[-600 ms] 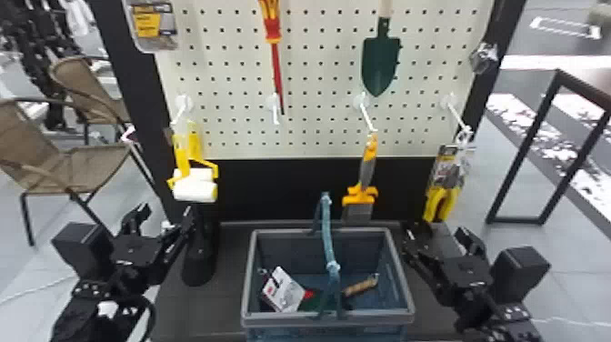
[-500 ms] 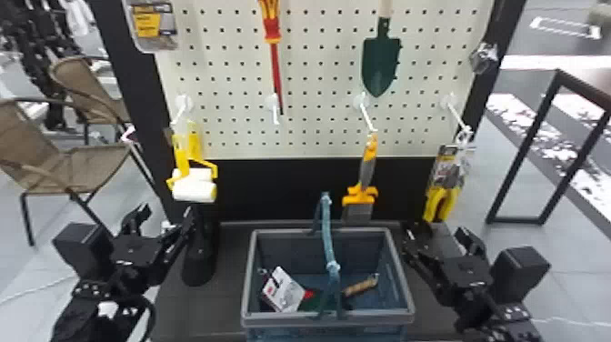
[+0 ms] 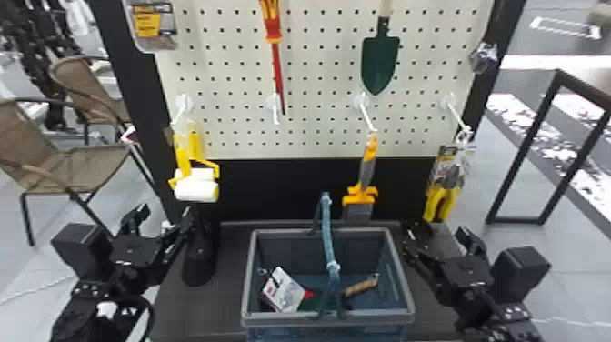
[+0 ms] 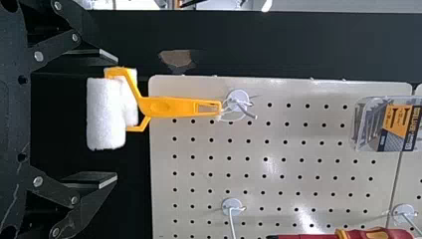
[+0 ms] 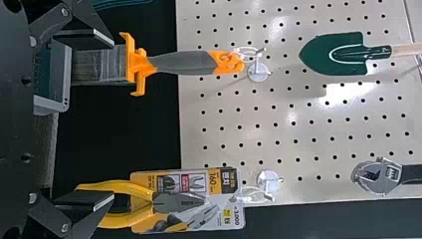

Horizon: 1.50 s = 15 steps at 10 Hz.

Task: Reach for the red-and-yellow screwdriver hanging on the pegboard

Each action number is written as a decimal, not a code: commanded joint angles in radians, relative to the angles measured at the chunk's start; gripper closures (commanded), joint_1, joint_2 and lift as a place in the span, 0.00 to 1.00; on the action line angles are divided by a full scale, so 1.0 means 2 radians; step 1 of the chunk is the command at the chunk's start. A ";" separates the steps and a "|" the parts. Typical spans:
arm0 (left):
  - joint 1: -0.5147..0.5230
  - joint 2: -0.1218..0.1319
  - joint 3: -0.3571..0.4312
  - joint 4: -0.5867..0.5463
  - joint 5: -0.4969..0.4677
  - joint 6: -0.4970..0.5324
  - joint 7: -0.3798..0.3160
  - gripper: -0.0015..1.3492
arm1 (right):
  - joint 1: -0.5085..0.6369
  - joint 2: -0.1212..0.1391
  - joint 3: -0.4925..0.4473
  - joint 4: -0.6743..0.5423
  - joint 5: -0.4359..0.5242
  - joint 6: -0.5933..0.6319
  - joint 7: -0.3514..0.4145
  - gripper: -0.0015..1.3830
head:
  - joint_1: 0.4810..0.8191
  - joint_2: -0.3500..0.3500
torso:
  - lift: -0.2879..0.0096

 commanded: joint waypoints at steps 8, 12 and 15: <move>-0.026 0.018 -0.014 -0.143 0.009 0.167 0.001 0.33 | 0.001 0.000 0.000 0.000 -0.002 0.001 0.000 0.16 | 0.20 0.50 | 0.63; -0.097 0.053 -0.027 -0.224 0.028 0.314 -0.016 0.36 | 0.001 -0.001 0.000 -0.001 -0.002 0.006 0.000 0.16 | 0.20 0.50 | 0.63; -0.156 0.058 -0.039 -0.231 0.049 0.347 -0.036 0.36 | 0.002 -0.005 -0.001 -0.005 -0.001 0.011 0.000 0.16 | 0.20 0.50 | 0.63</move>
